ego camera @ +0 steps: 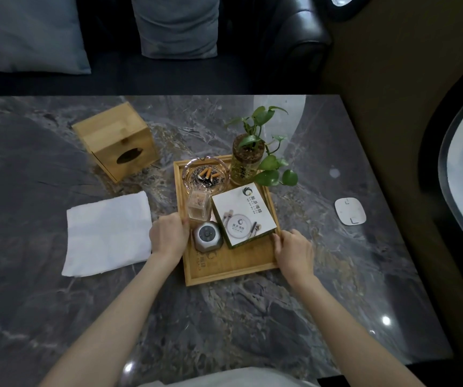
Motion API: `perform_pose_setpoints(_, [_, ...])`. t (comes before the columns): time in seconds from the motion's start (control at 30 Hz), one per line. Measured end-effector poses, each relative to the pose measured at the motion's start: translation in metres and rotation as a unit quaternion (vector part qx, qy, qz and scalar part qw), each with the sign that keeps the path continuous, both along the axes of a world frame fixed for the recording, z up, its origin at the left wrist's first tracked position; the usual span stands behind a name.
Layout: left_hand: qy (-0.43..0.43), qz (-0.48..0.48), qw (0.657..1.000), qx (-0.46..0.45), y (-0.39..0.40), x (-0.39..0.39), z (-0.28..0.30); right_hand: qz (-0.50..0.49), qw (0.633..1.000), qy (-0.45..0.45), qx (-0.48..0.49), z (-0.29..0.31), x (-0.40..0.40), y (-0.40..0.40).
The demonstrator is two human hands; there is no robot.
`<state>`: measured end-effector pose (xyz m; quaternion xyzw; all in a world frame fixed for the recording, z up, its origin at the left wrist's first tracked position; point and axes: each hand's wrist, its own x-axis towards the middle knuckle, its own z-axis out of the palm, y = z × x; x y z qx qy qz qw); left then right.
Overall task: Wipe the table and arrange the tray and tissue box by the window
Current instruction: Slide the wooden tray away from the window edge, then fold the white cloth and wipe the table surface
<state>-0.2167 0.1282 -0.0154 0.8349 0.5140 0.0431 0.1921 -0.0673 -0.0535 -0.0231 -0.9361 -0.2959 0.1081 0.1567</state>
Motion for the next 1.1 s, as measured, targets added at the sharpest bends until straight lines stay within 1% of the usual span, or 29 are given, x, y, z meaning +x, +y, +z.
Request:
perform_pose_setpoints(0.13, [0.003,0.003,1.0,-0.018,0.001,-0.001,0.002,0.041,0.996,0.056,-0.052,0.008,0.016,0.001])
perform_pose_setpoints(0.2, [0.021,0.021,0.999,-0.031,0.004,-0.001,0.005,0.041,0.995,0.076,-0.053,0.018,0.023,0.002])
perform_pose_setpoints(0.27, [0.029,0.038,0.998,-0.047,0.006,-0.002,0.01,0.02,0.998,0.055,0.005,0.033,0.025,0.004])
perform_pose_setpoints(0.33, [0.014,0.05,0.997,-0.057,0.006,-0.004,0.018,0.007,0.996,0.026,0.083,0.051,0.02,0.009])
perform_pose_setpoints(0.47, [-0.045,0.091,0.994,-0.049,0.003,-0.012,0.044,0.063,0.98,0.017,0.189,0.085,0.002,0.036])
perform_pose_setpoints(0.6, [-0.116,0.123,0.985,-0.041,0.006,-0.035,0.056,0.152,0.962,0.028,0.224,0.103,-0.022,0.078])
perform_pose_setpoints(0.67, [-0.145,0.141,0.979,-0.026,0.01,-0.05,0.055,0.194,0.95,0.052,0.24,0.108,-0.037,0.101])
perform_pose_setpoints(0.77, [-0.159,0.191,0.969,-0.002,0.017,-0.072,0.047,0.247,0.93,0.086,0.259,0.106,-0.061,0.136])
perform_pose_setpoints(0.83, [-0.152,0.221,0.963,0.004,0.019,-0.085,0.036,0.267,0.923,0.114,0.254,0.098,-0.076,0.156])
perform_pose_setpoints(0.9, [-0.13,0.228,0.965,0.012,0.019,-0.098,0.024,0.277,0.923,0.148,0.222,0.088,-0.088,0.175])
perform_pose_setpoints(1.0, [-0.058,0.248,0.967,0.001,0.021,-0.114,0.007,0.294,0.924,0.185,0.158,0.066,-0.103,0.199])
perform_pose_setpoints(1.1, [0.016,0.267,0.963,-0.041,0.023,-0.125,-0.009,0.32,0.925,0.193,0.069,0.041,-0.112,0.215])
